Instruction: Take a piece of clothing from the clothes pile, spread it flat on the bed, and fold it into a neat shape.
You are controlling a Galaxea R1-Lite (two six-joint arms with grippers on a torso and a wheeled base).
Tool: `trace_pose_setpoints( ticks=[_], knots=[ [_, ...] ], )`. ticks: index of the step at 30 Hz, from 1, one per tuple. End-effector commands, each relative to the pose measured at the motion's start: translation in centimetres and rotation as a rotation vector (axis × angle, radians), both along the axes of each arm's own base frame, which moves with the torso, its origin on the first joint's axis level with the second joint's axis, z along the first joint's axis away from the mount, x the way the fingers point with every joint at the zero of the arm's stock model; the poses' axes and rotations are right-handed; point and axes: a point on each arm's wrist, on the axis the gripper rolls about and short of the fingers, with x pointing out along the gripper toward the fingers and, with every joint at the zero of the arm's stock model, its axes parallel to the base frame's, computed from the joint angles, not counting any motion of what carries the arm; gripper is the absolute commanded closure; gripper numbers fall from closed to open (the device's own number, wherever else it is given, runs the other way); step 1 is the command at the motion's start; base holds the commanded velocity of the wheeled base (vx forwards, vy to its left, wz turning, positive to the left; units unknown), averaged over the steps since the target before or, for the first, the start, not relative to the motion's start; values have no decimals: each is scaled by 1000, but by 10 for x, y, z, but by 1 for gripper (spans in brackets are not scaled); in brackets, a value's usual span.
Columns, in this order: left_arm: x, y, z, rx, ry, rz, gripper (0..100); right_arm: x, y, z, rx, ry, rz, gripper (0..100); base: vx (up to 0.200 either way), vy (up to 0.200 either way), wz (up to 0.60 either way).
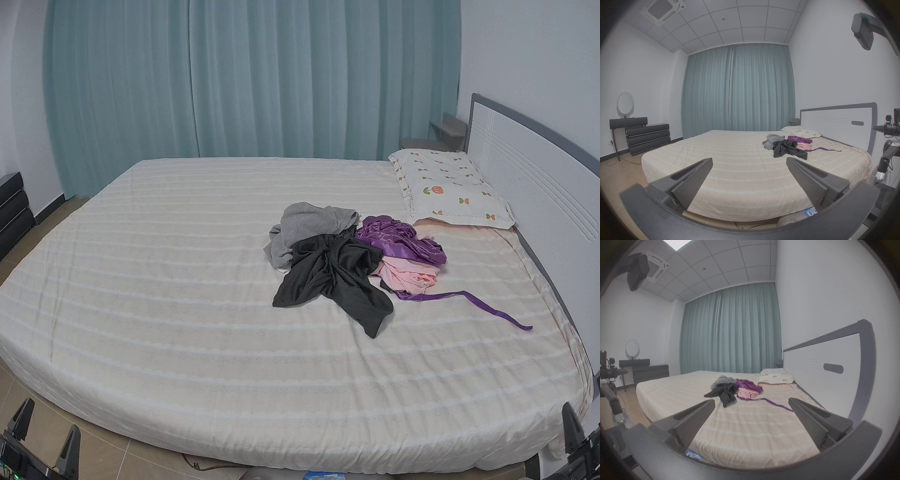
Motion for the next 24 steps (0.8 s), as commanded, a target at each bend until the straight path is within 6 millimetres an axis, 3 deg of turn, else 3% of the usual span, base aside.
trace_pose_setpoints(
  ticks=[1, 3, 5, 6, 11, 13, 17, 19, 20, 22, 24],
  knots=[
    [1, 0, -5, 0, 9, 0, 0, 8, 1, 69, 29, -14, 57, 0, 0, 0, 0],
    [1, 0, -5, 0, 9, 0, 0, 24, 3, 65, -35, 104, 128, 0, 0, 0, 0],
    [1, 0, -5, 0, 9, 0, 0, 50, 4, 60, -1, 269, 181, 0, 0, 0, 0],
    [1, 0, -5, 0, 9, 0, 0, 50, 4, 60, -1, 269, 181, 0, 0, 0, 0],
    [1, 0, -5, 0, 9, 0, 0, 100, 10, 53, 45, 529, 297, 0, 0, 0, 0],
    [1, 0, -5, 0, 9, 0, 0, 118, 13, 54, 65, 560, 311, 0, 0, 0, 0],
    [1, 0, -5, 0, 9, 0, 0, 182, 31, 46, 171, 654, 341, 0, 0, 0, 0],
    [1, 0, -5, 0, 9, 0, 0, 213, 39, 36, 213, 688, 335, 0, 0, 0, 0],
    [1, 0, -5, 0, 9, 0, 0, 218, 40, 34, 217, 691, 333, 0, 0, 0, 0],
    [1, 0, -5, 0, 9, 0, 0, 259, 52, 14, 258, 705, 326, 0, 0, 0, 0],
    [1, 0, -5, 0, 9, 0, 0, 270, 55, 8, 267, 701, 324, 0, 0, 0, 0]
  ],
)
